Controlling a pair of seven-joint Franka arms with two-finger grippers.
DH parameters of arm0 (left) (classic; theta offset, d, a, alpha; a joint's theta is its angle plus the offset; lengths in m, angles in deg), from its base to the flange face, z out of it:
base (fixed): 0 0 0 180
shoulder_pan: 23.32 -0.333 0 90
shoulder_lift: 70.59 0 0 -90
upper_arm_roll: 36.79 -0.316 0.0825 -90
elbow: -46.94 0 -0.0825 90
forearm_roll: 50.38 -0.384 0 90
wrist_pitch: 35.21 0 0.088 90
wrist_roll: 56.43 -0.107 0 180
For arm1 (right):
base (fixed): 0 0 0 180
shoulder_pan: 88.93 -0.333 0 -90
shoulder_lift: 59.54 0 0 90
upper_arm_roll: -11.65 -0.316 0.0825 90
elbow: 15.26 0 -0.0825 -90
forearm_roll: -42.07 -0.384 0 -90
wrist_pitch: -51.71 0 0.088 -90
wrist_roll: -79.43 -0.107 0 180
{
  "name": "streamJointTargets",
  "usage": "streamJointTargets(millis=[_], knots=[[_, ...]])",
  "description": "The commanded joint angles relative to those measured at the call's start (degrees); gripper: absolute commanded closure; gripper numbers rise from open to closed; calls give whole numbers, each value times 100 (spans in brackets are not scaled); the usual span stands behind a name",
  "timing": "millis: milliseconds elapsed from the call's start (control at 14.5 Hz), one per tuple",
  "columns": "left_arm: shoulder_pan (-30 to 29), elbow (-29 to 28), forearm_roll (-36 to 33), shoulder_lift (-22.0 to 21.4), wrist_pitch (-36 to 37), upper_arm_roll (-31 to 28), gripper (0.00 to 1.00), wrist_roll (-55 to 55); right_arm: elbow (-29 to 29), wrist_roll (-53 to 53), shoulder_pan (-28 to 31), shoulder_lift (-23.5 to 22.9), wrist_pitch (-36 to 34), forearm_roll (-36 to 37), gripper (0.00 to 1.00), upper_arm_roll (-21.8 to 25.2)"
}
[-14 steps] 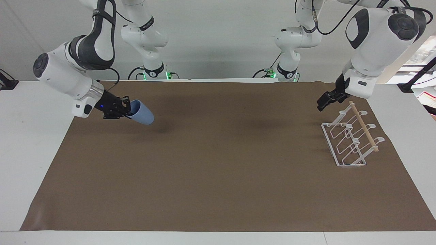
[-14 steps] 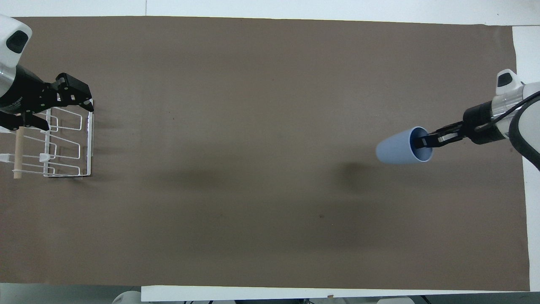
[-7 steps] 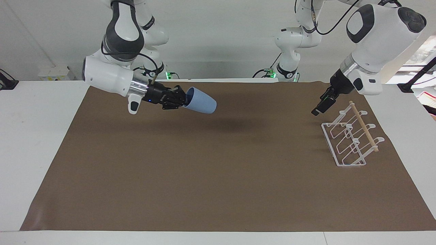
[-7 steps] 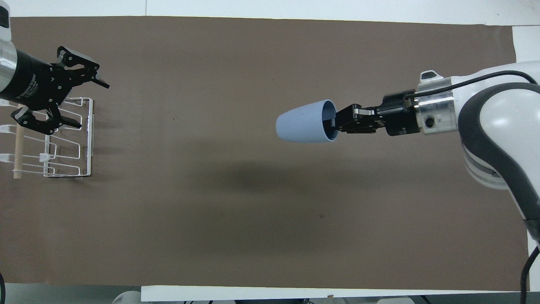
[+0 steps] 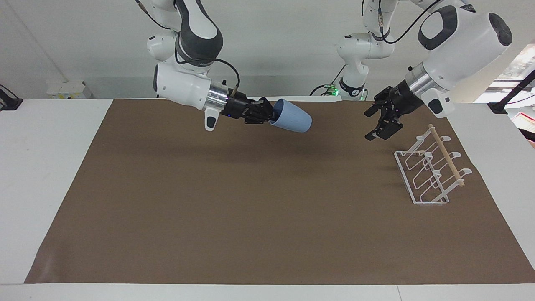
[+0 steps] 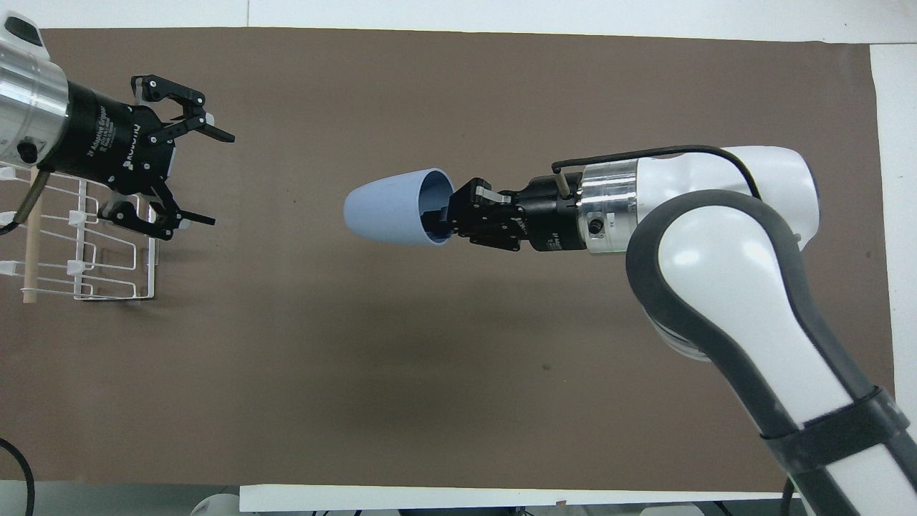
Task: Hang cup on cup holder
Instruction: 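Lift the cup with the right gripper while the left gripper opens toward it, then grasp the cup with the left gripper while the right gripper releases it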
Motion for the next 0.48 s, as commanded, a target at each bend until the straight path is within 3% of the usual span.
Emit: streamJointTargets(millis=[0,414], knots=[[234,-203,325,-117,-401,-26,0,693,33,-192,-114,25,52,-170,100,30],[779,-536,362,-292,-507,-34,0,1187,33,-377,-597,7,579,-363,100,30]])
